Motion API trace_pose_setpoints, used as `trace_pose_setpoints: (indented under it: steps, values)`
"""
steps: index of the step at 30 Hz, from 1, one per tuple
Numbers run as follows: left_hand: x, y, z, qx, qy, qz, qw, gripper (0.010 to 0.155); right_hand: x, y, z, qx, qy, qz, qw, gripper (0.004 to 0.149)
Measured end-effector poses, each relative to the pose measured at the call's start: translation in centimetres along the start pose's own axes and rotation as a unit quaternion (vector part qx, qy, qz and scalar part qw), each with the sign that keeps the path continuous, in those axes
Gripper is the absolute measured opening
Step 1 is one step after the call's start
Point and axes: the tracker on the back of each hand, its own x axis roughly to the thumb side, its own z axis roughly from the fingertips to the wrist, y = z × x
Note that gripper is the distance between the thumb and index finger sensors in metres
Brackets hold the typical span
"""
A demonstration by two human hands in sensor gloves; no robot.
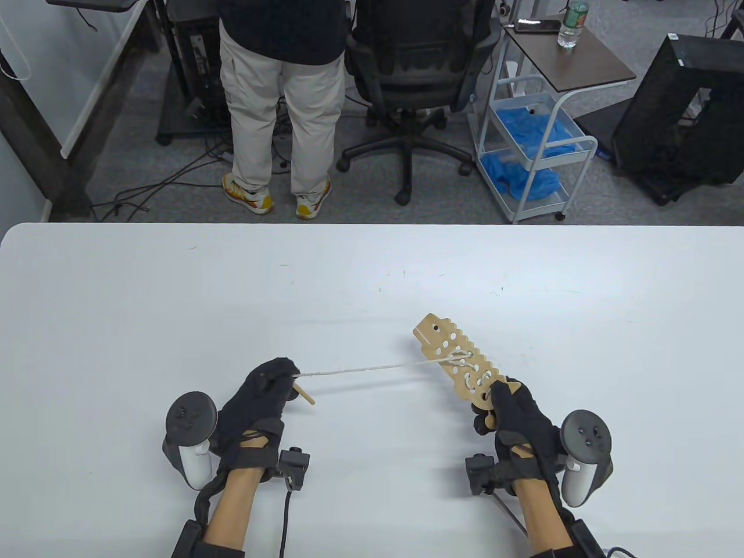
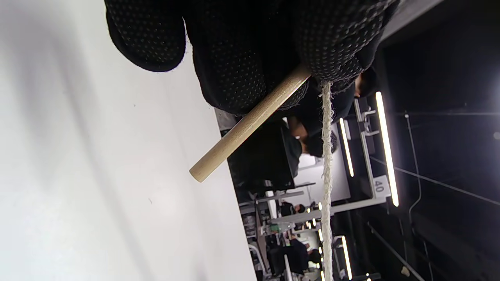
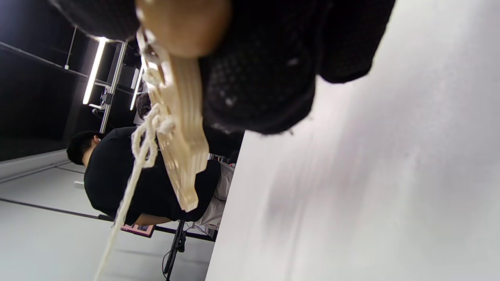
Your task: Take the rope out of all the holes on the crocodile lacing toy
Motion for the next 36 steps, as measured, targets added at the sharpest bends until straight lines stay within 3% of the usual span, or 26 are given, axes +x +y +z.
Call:
trace_pose_setpoints:
  steps: [14, 24, 36]
  values:
    - [-1.0, 2.4, -0.4, 0.052, 0.021, 0.056, 0.997, 0.041, -1.9, -1.3, -0.5, 0.004, 0.096, -0.163, 0.982, 0.049]
    - [-2.3, 3.9, -0.6, 0.084, 0.047, 0.116, 0.989, 0.042, -2.3, -1.7, -0.6, -0.006, 0.102, -0.178, 0.979, 0.05]
    - [-3.2, 4.0, -0.9, 0.078, 0.063, 0.146, 0.984, 0.043, -2.3, -1.6, -0.6, 0.002, 0.099, -0.184, 0.978, 0.05]
